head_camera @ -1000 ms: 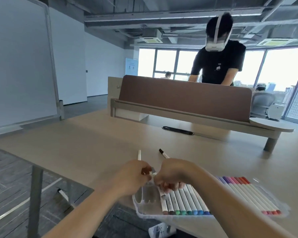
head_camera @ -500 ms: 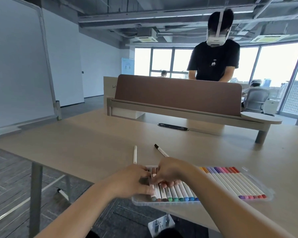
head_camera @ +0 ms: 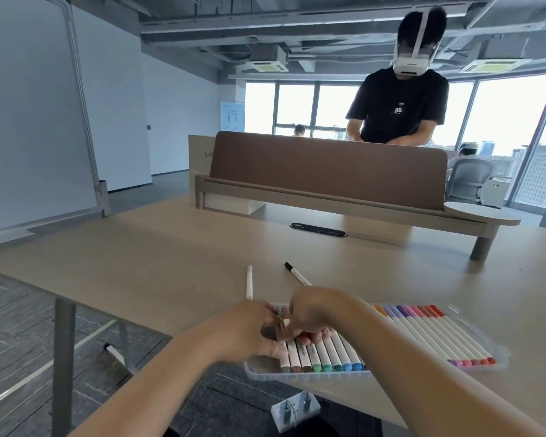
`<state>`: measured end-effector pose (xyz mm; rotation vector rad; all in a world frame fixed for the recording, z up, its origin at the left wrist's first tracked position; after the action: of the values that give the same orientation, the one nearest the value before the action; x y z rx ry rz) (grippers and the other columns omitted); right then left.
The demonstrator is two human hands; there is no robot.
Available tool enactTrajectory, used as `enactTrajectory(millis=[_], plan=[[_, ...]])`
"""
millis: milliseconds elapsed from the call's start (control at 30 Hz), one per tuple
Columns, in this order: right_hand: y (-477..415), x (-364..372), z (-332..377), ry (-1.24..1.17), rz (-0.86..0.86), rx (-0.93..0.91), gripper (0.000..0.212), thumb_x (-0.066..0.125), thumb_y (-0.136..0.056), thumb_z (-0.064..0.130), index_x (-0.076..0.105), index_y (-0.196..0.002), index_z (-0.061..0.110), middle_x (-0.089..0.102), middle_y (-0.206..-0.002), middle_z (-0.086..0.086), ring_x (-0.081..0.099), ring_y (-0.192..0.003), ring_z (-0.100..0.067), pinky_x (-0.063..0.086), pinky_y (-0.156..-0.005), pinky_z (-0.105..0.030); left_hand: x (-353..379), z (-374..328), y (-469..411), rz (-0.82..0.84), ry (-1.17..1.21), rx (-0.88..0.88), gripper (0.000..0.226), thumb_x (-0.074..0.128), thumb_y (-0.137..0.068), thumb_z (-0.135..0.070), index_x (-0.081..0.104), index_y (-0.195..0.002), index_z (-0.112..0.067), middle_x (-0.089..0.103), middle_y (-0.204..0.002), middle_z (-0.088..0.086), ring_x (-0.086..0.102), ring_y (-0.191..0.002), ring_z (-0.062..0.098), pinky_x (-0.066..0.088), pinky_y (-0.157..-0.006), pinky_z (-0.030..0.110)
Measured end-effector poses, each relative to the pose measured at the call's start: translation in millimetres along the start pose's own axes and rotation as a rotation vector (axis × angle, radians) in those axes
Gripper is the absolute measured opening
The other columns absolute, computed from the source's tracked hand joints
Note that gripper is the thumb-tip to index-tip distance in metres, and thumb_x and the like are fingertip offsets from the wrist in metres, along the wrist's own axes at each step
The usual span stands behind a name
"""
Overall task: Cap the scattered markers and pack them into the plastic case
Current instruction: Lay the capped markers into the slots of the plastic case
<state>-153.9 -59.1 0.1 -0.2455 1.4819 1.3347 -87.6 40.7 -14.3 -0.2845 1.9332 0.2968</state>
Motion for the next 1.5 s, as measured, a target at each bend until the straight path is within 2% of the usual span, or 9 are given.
enactTrajectory(millis=[233, 333, 500, 667, 767, 867, 967, 1300, 1500], plan=[[-24.4, -23.1, -4.9, -0.103, -0.238, -0.037, 0.03, 0.056, -0.095, 0.025, 0.062, -0.072, 0.008, 0.055, -0.061, -0.005, 0.045, -0.046, -0.016, 0.037, -0.049, -0.024, -31.6, 27.8, -8.4, -0.291, 0.211, -0.069, 0.023, 0.057, -0.095, -0.035, 0.068, -0.114, -0.027, 0.066, -0.111, -0.012, 0.059, -0.094, 0.003, 0.046, -0.077, 0.018], [-51.2, -36.0, 5.2, -0.153, -0.413, 0.0, 0.025, 0.061, -0.091, 0.023, 0.068, -0.079, 0.003, 0.068, -0.073, -0.011, 0.059, -0.058, -0.022, 0.05, -0.061, -0.028, -41.9, 49.9, -12.9, -0.385, 0.274, -0.124, 0.017, 0.056, -0.096, -0.027, 0.071, -0.103, -0.023, 0.069, -0.103, -0.008, 0.061, -0.092, 0.008, 0.048, -0.08, 0.024], [-97.3, -56.4, 31.0, -0.117, -0.544, 0.045, 0.034, 0.066, -0.089, 0.037, 0.052, -0.069, 0.013, 0.06, -0.075, -0.004, 0.06, -0.077, -0.025, 0.047, -0.071, -0.033, -46.4, 76.9, -20.7, -0.428, 0.301, -0.124, 0.015, 0.055, -0.097, -0.025, 0.07, -0.101, -0.025, 0.067, -0.095, -0.01, 0.055, -0.08, -0.006, 0.04, -0.062, 0.004], [-129.1, -62.1, 51.0, 0.005, -0.392, 0.14, 0.03, 0.066, -0.081, 0.036, 0.061, -0.06, 0.016, 0.065, -0.052, 0.001, 0.06, -0.057, -0.019, 0.051, -0.068, -0.03, -43.1, 98.0, -27.1, -0.43, 0.305, -0.173, 0.013, 0.057, -0.096, -0.03, 0.069, -0.098, -0.028, 0.064, -0.089, -0.011, 0.056, -0.077, -0.002, 0.036, -0.057, 0.01], [-130.4, -64.5, 55.4, 0.036, -0.42, 0.122, 0.026, 0.066, -0.08, 0.028, 0.061, -0.058, 0.015, 0.064, -0.057, -0.002, 0.062, -0.061, -0.022, 0.053, -0.071, -0.031, -42.3, 101.0, -29.3, -0.431, 0.315, -0.166, 0.013, 0.057, -0.095, -0.029, 0.07, -0.098, -0.025, 0.065, -0.088, -0.009, 0.056, -0.077, 0.0, 0.038, -0.059, 0.011], [-114.0, -68.9, 53.4, -0.119, -0.514, 0.052, 0.031, 0.062, -0.08, 0.023, 0.057, -0.053, 0.011, 0.054, -0.042, -0.002, 0.052, -0.045, -0.02, 0.044, -0.057, -0.026, -41.0, 100.4, -29.2, -0.451, 0.35, -0.173, 0.013, 0.058, -0.095, -0.029, 0.07, -0.099, -0.024, 0.063, -0.084, -0.01, 0.055, -0.072, 0.001, 0.04, -0.06, 0.018], [-85.6, -65.1, 50.5, -0.194, -0.447, -0.019, 0.028, 0.055, -0.084, 0.022, 0.059, -0.059, 0.009, 0.057, -0.057, -0.006, 0.046, -0.047, -0.021, 0.039, -0.056, -0.026, -39.5, 93.7, -25.7, -0.47, 0.379, -0.175, 0.013, 0.058, -0.095, -0.027, 0.069, -0.1, -0.024, 0.058, -0.08, -0.013, 0.05, -0.068, 0.0, 0.036, -0.058, 0.018], [-17.6, -10.2, 13.7, -0.233, -0.008, -0.025, 0.022, 0.058, -0.086, 0.023, 0.064, -0.071, 0.008, 0.054, -0.07, -0.008, 0.034, -0.045, -0.012, 0.022, -0.046, -0.023, -27.8, 26.6, -0.3, -0.29, 0.116, -0.078, 0.031, 0.054, -0.097, -0.026, 0.062, -0.126, -0.03, 0.058, -0.125, -0.014, 0.054, -0.114, 0.005, 0.036, -0.083, 0.017], [-9.0, -3.0, 3.2, -0.284, -0.096, -0.09, 0.036, 0.058, -0.095, 0.037, 0.063, -0.072, 0.01, 0.063, -0.066, -0.004, 0.037, -0.045, -0.011, 0.024, -0.047, -0.024, -14.7, 10.5, 7.5, -0.11, 0.046, -0.029, 0.022, 0.048, -0.099, -0.03, 0.068, -0.096, -0.024, 0.069, -0.073, -0.008, 0.064, -0.064, -0.002, 0.037, -0.05, 0.007]])
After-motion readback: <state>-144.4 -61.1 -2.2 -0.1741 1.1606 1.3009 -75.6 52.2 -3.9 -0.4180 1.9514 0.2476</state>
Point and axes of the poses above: each hand's wrist, its own y-axis away from the middle knuckle, its own x-axis out of the palm, z = x × y, the point moved 5 cm from there along -y, towards the middle knuckle
